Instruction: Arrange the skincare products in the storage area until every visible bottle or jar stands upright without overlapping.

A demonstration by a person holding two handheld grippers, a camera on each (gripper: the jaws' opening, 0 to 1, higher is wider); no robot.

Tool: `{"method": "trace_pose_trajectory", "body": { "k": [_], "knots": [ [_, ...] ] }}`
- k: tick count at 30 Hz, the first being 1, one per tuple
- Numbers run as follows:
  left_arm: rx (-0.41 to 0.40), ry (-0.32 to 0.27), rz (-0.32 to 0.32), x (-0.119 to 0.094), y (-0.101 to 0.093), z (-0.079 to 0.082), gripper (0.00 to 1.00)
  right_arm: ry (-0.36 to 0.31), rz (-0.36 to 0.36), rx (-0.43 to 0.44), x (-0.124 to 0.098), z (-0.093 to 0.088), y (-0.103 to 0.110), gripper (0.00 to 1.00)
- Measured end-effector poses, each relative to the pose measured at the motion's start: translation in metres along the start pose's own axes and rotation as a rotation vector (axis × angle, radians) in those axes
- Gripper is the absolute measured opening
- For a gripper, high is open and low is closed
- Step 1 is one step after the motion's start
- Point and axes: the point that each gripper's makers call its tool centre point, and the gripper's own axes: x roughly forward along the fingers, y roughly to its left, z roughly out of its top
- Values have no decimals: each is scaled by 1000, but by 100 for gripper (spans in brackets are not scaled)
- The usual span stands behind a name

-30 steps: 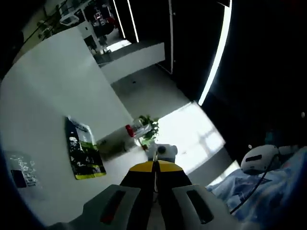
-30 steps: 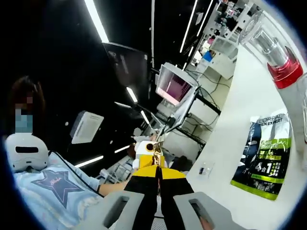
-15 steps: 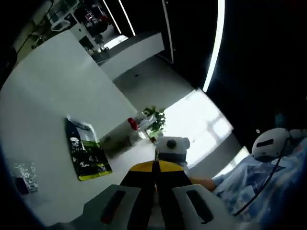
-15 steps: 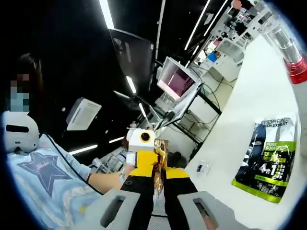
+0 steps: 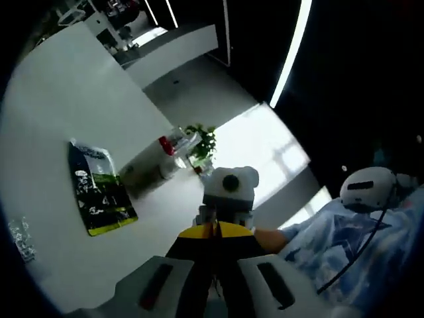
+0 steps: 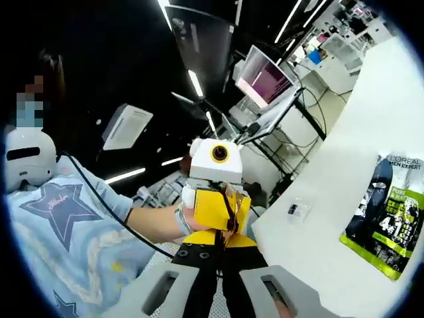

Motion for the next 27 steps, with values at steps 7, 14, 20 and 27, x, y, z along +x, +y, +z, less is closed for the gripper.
{"method": "trace_pose_trajectory", "body": {
  "k": [7,14,20,27],
  "knots": [
    [-29,-28,-47,7,-14,1,0,-37,31,38,-1,6,4,0],
    [-32,-48,-66,10,-9,3,0,52,41,-1,3,-10,7,0],
    [49,12,1,12,-2,0,0,35,35,10,4,-9,4,0],
    [-136,14,-61,11,-7,-2,0,47,43,-3,6,-10,9,0]
  ]
}}
